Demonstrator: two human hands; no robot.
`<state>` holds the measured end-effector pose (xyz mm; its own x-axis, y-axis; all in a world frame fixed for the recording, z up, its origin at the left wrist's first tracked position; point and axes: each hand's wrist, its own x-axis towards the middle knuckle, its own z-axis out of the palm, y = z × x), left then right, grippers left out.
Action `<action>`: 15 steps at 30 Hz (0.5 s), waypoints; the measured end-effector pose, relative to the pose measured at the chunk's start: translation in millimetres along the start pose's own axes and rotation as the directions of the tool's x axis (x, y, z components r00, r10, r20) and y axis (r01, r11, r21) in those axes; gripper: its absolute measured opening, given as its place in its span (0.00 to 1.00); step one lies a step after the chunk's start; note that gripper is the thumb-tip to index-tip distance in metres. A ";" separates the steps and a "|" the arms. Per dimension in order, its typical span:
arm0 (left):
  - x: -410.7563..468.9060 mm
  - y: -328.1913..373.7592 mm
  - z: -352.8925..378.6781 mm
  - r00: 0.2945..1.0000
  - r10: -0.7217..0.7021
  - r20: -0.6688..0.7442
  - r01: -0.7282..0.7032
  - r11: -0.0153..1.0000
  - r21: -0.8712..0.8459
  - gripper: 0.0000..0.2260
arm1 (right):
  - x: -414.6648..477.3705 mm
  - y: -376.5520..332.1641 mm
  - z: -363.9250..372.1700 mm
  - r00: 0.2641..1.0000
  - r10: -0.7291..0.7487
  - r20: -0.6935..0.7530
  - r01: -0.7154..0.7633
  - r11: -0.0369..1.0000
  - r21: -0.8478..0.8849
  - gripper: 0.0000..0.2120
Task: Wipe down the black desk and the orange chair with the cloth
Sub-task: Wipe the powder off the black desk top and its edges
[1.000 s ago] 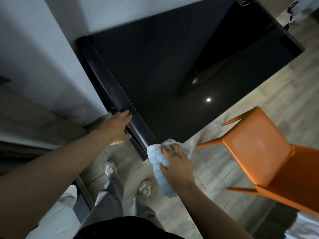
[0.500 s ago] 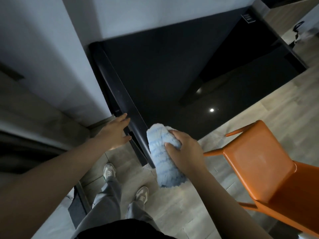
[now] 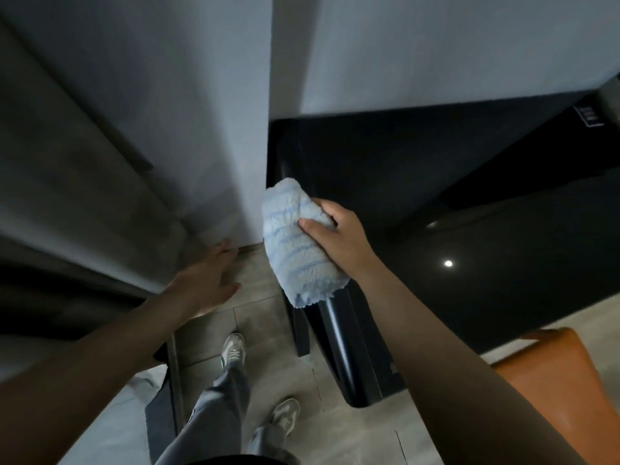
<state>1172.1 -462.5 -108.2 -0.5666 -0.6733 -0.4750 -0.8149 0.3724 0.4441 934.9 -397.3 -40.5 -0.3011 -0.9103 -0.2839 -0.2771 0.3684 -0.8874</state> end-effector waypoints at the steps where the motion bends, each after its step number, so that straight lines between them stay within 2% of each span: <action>1: 3.5 -4.4 -3.0 1.000 -0.008 -0.001 0.008 1.000 -0.016 0.33 | 14.5 3.4 0.9 1.000 0.016 -0.005 -0.016 1.000 -0.024 0.18; 3: 12.4 -12.3 -8.3 1.000 -0.021 -0.023 0.020 0.999 -0.049 0.32 | 38.7 15.9 -1.6 0.999 0.025 -0.025 -0.030 0.973 -0.227 0.19; 5: 23.2 -18.4 -13.5 0.999 -0.007 -0.036 0.005 0.999 -0.049 0.32 | 53.7 30.5 -7.3 0.999 0.006 -0.033 -0.021 0.864 -0.503 0.22; 6: 28.6 -20.2 -15.9 0.999 0.005 -0.032 -0.007 0.999 -0.037 0.32 | 58.1 36.6 -9.8 0.999 -0.009 -0.043 -0.017 0.817 -0.576 0.23; 8: 37.5 -20.7 -20.5 1.000 0.016 -0.025 -0.016 0.999 -0.029 0.32 | 62.3 45.6 -11.2 0.994 -0.059 -0.090 -0.010 0.782 -0.623 0.25; 11: 46.3 -15.9 -24.2 0.999 0.029 -0.022 -0.030 0.999 -0.041 0.32 | 60.3 51.6 -4.7 0.965 -0.212 -0.156 0.054 0.739 -0.671 0.24; 13: 50.4 -11.5 -25.5 0.998 0.054 -0.022 -0.055 0.998 -0.038 0.32 | 57.5 52.4 1.2 0.949 -0.304 -0.084 0.154 0.678 -0.719 0.21; 15: 52.6 -7.9 -26.6 0.998 0.068 -0.016 -0.069 0.997 -0.026 0.32 | 55.6 53.3 3.1 0.948 -0.317 0.023 0.224 0.615 -0.756 0.19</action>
<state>1152.0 -517.9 -116.5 -0.6190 -0.6565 -0.4311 -0.7705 0.4011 0.4954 906.2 -428.9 -104.7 -0.1768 -0.9842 0.0041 -0.9277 0.1653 -0.3348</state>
